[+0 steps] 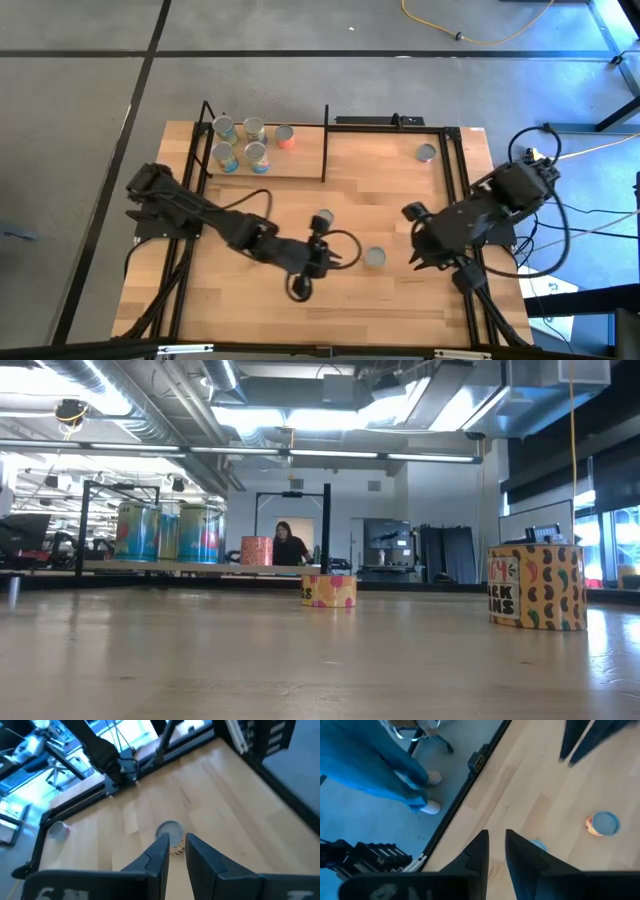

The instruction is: Pick and place cans onto a shelf

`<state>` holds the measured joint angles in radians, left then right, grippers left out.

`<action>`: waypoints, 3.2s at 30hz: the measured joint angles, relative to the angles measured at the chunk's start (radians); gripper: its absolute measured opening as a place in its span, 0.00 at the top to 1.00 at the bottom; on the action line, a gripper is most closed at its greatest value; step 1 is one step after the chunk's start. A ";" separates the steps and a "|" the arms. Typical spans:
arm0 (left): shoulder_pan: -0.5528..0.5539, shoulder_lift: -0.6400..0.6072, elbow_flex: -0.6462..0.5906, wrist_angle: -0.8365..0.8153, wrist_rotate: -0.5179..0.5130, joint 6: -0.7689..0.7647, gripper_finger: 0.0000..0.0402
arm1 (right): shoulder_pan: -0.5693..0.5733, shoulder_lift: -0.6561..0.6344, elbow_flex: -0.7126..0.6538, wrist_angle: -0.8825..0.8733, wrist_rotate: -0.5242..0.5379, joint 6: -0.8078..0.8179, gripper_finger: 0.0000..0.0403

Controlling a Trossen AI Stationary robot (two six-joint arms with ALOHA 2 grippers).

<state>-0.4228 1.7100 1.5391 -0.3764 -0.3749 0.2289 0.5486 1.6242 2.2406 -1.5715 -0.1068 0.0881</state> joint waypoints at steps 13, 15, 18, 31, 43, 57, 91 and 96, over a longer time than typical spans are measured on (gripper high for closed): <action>0.097 0.277 -0.001 0.130 0.096 0.307 0.86 | 0.039 -0.044 0.000 0.000 0.038 0.065 0.84; 0.101 0.311 -0.001 0.173 0.104 0.367 0.86 | 0.039 -0.043 0.000 0.000 0.038 0.066 0.84; 0.100 0.346 0.000 0.214 0.108 0.464 0.86 | 0.039 -0.041 0.000 0.000 0.046 0.068 0.84; 0.146 0.429 -0.001 0.370 0.150 0.615 0.86 | 0.038 -0.041 0.000 0.001 0.100 0.121 0.84; 0.167 0.430 -0.001 0.377 0.259 0.621 0.86 | 0.038 -0.041 0.000 0.001 0.125 0.121 0.84; 0.201 0.430 -0.001 0.369 0.268 0.612 0.86 | 0.038 -0.041 0.000 0.001 0.125 0.121 0.84; 0.207 0.479 0.000 0.385 0.309 0.622 0.86 | 0.038 -0.041 0.000 0.000 0.125 0.121 0.84; 0.207 0.479 0.000 0.401 0.305 0.672 0.86 | 0.038 -0.041 -0.001 0.000 0.124 0.121 0.84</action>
<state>-0.2161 2.1887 1.5391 0.0244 -0.0696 0.9009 0.5867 1.5829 2.2400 -1.5711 0.0175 0.2091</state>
